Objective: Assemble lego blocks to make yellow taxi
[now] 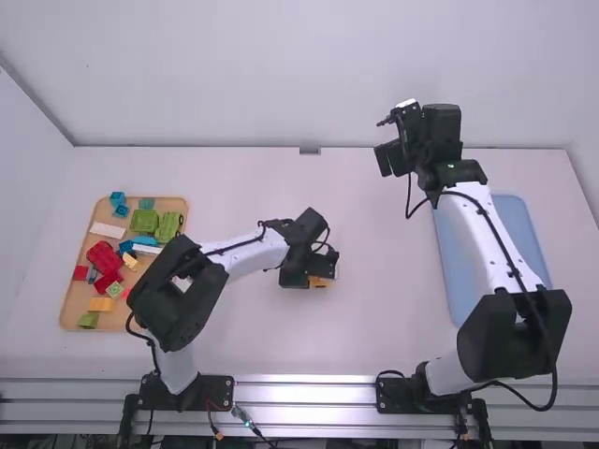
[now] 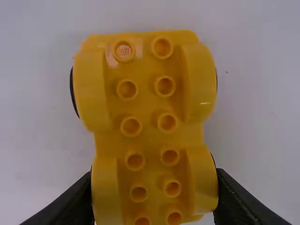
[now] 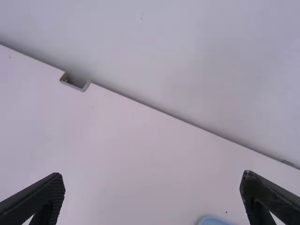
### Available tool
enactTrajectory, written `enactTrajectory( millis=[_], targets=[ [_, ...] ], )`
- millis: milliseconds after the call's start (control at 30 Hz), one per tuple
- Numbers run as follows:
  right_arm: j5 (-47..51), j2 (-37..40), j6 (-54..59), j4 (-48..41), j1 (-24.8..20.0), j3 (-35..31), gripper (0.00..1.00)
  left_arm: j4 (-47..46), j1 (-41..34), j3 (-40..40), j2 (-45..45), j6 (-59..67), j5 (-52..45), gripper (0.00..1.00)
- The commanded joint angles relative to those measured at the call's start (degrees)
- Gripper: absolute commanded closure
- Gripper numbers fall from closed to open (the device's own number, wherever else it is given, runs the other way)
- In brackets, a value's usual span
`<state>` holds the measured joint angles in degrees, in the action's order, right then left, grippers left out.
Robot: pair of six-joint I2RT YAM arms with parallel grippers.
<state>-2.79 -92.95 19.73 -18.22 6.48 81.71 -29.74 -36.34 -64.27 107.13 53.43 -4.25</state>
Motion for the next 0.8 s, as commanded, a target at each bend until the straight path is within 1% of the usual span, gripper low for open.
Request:
enactTrajectory(
  millis=[0, 33, 67, 100, 200, 300, 467, 533, 567, 600, 633, 700, 767],
  targets=[
    [-0.20, 0.28, -0.13, 0.00, -0.11, 2.12, 0.01, 0.04, 0.76, 0.66, -0.28, -0.04, -3.10, 0.59],
    [-0.17, 0.28, -0.15, -0.02, -0.11, 2.12, 0.01, 0.00, 0.59, 0.66, -0.28, -0.13, -3.67, 0.50],
    [-0.17, 0.28, -0.15, -0.02, -0.11, 2.12, 0.01, 0.00, 0.55, 0.66, -0.28, -0.15, -3.78, 0.46],
    [-0.20, 0.28, -0.15, -0.04, -0.11, 2.12, 0.01, 0.57, 0.59, 0.59, -0.28, -0.24, -3.82, 0.01],
    [-0.20, 0.28, -0.15, -0.02, -0.07, 2.12, 0.01, 0.96, 0.68, -0.57, -0.31, -0.20, -3.30, 0.01],
    [-0.17, 0.28, -0.13, 0.00, -0.07, 2.12, 0.02, -2.97, 0.50, -4.00, -1.36, -1.55, -3.06, 0.01],
    [-0.20, 0.28, -0.15, -0.02, -0.09, 2.12, 0.01, -15.93, 3.02, -13.40, -5.79, -2.97, -2.38, 0.01],
    [-0.17, 0.28, -0.15, -0.04, -0.09, 2.12, 0.01, -19.76, 5.25, -17.31, -7.65, -9.64, -2.14, 0.01],
    [-0.20, 0.28, -0.13, -0.04, -0.11, 2.12, 0.01, -22.58, 7.30, -19.78, -8.81, -15.10, -1.60, 0.01],
    [-0.20, 0.28, -0.13, -0.07, -0.09, 2.12, 0.01, -23.54, 8.22, -20.68, -9.20, -17.31, -1.42, 0.01],
    [-0.15, 0.28, -0.15, -0.04, 0.00, 2.12, 0.01, -25.92, 11.45, -23.17, -10.29, -24.83, -0.66, 0.01],
    [-0.20, 0.28, -0.13, -0.04, -0.02, 2.12, 0.01, -27.76, 14.53, -24.68, -10.99, -29.68, -0.66, 0.01],
    [-0.17, 0.28, -0.15, 0.17, -0.09, 2.12, 0.01, -29.59, 19.50, -25.44, -11.96, -35.39, -1.14, 0.01]
  ],
)
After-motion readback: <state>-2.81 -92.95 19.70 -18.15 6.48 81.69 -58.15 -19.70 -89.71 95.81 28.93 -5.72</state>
